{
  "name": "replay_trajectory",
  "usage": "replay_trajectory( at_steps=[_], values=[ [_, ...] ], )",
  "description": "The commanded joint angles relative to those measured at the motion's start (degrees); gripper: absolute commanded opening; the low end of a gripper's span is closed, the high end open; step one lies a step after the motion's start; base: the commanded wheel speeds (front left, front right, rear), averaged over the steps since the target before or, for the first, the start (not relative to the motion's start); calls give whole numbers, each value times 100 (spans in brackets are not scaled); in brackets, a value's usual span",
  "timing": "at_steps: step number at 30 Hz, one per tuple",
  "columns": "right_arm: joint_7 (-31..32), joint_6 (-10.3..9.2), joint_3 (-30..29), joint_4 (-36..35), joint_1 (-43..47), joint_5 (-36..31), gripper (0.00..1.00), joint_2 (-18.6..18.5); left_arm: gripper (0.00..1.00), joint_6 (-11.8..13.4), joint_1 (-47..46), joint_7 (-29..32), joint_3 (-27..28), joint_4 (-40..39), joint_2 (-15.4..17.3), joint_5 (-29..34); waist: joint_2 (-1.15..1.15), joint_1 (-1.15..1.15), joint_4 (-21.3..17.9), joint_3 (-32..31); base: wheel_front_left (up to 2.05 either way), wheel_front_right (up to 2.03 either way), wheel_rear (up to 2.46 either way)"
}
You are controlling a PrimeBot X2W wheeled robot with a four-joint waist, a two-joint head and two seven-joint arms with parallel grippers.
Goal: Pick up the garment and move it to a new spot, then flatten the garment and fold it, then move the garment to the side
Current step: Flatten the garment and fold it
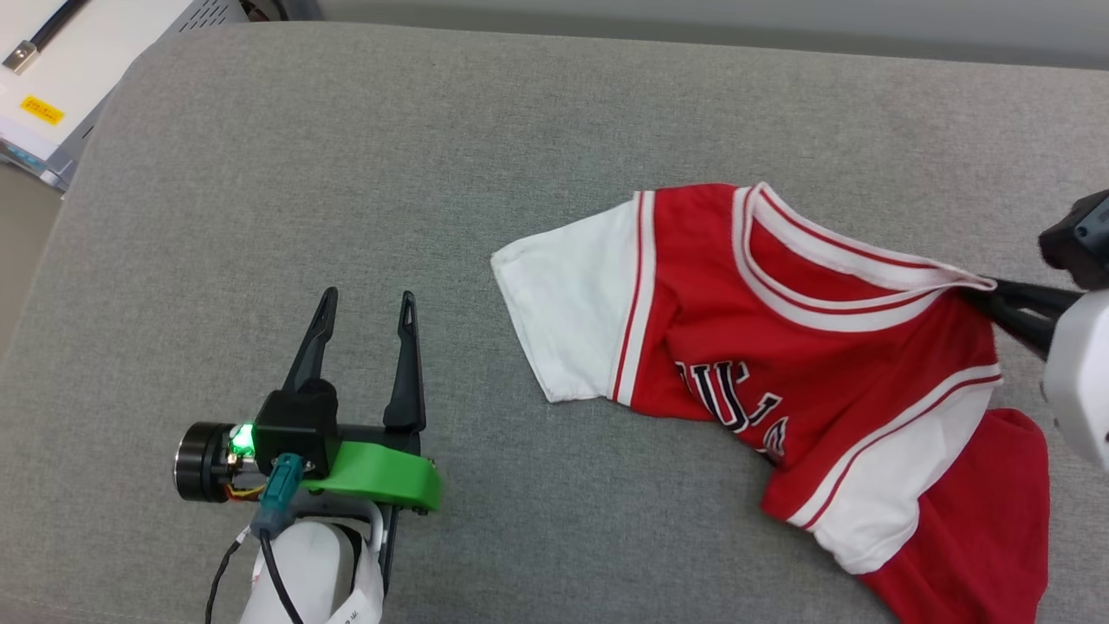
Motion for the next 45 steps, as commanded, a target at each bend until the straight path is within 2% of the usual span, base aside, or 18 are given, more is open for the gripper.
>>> replay_trajectory(
  at_steps=[1, 6, 11, 14, 18, 22, 27, 33, 39, 43, 44, 45],
  values=[
    [65, -4, -199, -50, 91, -71, 0, -56, 100, -28, 62, -33, 14, -34, -3, 45, 22, -1, -21, 29, 0, 0, 0],
    [504, -4, -949, -126, 102, -202, 0, -239, 100, -55, -28, -33, -26, -88, -18, 41, 22, -1, 46, 231, 0, 0, 0],
    [1051, -4, -1277, 160, -347, -298, 0, -499, 100, -75, -194, -33, -86, -127, -36, 29, 22, -1, 182, 515, 0, 0, 0],
    [1348, -4, -1207, 397, -756, -413, 0, -616, 100, -84, -308, -33, -131, -144, -46, 19, 22, -1, 282, 711, 0, 0, 0],
    [1635, -4, -795, 780, -1473, -696, 0, -663, 100, -81, -479, -33, -195, -166, -59, -6, 22, -1, 416, 980, 0, 0, 0],
    [1715, -4, -321, 1285, -2288, -990, 0, -351, 100, -60, -646, -33, -239, -197, -69, -48, 22, -1, 507, 1253, 0, 0, 0],
    [1520, -4, 240, 2114, -3140, -1169, 0, 407, 100, -30, -826, -33, -290, -239, -77, -94, 22, -1, 582, 1538, 0, 0, 0],
    [1284, -4, 981, 3177, -3411, -1168, 0, 1166, 100, 7, -964, -33, -343, -259, -81, -135, 22, -1, 638, 1723, 0, 0, 0],
    [951, -4, 1669, 3894, -3393, -914, 0, 1469, 100, 47, -999, -33, -398, -205, -83, -165, 22, -1, 661, 1658, 0, 0, 0],
    [453, -4, 1923, 3977, -3488, -719, 0, 1442, 100, 48, -923, -33, -326, -149, -83, -119, 22, -1, 557, 1428, 0, 0, 0],
    [289, -4, 1933, 3970, -3485, -663, 100, 1420, 100, 43, -903, -33, -306, -138, -82, -103, 22, -1, 526, 1354, 0, 0, 0],
    [80, -4, 1939, 3937, -3462, -593, 100, 1384, 100, 36, -870, -33, -275, -127, -74, -87, 22, -1, 483, 1271, 0, 0, 0]
  ],
)
